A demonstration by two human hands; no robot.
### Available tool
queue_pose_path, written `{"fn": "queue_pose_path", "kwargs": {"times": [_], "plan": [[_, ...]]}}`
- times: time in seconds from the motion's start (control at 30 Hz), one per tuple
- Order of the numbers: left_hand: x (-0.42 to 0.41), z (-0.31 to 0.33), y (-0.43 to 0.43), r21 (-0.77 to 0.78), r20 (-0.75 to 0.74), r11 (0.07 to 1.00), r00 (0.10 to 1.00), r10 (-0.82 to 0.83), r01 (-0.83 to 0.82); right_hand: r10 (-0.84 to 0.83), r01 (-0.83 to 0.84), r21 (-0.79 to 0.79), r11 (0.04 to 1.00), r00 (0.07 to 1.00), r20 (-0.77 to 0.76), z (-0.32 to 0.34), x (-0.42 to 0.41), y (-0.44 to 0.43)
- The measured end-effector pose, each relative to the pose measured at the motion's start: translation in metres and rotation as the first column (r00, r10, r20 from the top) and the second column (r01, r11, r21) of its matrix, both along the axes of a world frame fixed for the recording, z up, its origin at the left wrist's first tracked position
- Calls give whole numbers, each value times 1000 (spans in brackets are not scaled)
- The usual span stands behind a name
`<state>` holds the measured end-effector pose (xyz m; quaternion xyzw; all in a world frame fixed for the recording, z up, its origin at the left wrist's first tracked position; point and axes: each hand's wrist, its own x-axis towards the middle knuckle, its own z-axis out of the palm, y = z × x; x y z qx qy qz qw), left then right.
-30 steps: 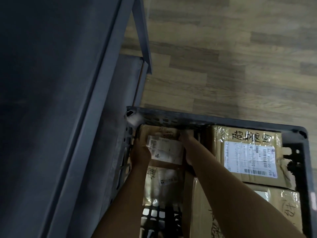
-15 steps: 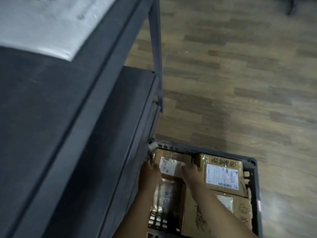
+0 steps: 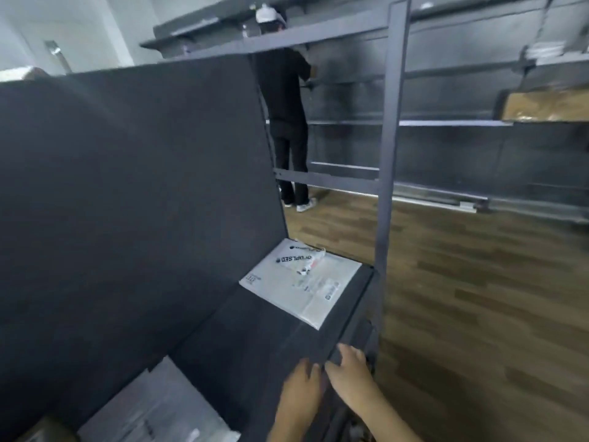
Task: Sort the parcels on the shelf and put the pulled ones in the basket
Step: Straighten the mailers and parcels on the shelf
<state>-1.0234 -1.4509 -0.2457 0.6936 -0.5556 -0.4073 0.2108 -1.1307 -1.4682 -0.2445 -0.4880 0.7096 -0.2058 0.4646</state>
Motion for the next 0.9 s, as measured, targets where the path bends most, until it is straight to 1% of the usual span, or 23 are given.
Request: {"fn": "queue_pose_path", "kwargs": {"times": [0.07,0.13,0.23,0.37,0.47,0.57,0.77,0.83,0.9], "plan": [[17,27,-1,-26,2,1000,1000,14,-14,75,-78,-86,993,996,-42,32,12,8],[32,54,2,-72,49,996,998,48,-44,121,-129,-145,981,991,-63,53,22,13],[48,74,5,-119,46,989,994,96,-90,190,-207,-179,962,976,-106,60,32,20],[62,80,3,-104,94,989,989,117,-107,229,-250,-163,954,963,-140,61,37,17],[67,76,-7,-87,94,990,989,116,-108,230,-263,-162,951,953,-199,59,37,4],[71,68,-29,-75,113,994,990,86,-78,208,-243,-155,958,955,-211,50,34,-15],[67,35,-104,-46,127,998,991,-35,41,133,-158,-90,983,962,-240,12,24,-76],[65,12,-132,-38,137,995,987,-82,88,116,-141,-65,988,948,-295,-6,24,-104],[59,4,-148,-50,157,991,981,-113,122,100,-129,-67,989,937,-334,-14,21,-120]]}}
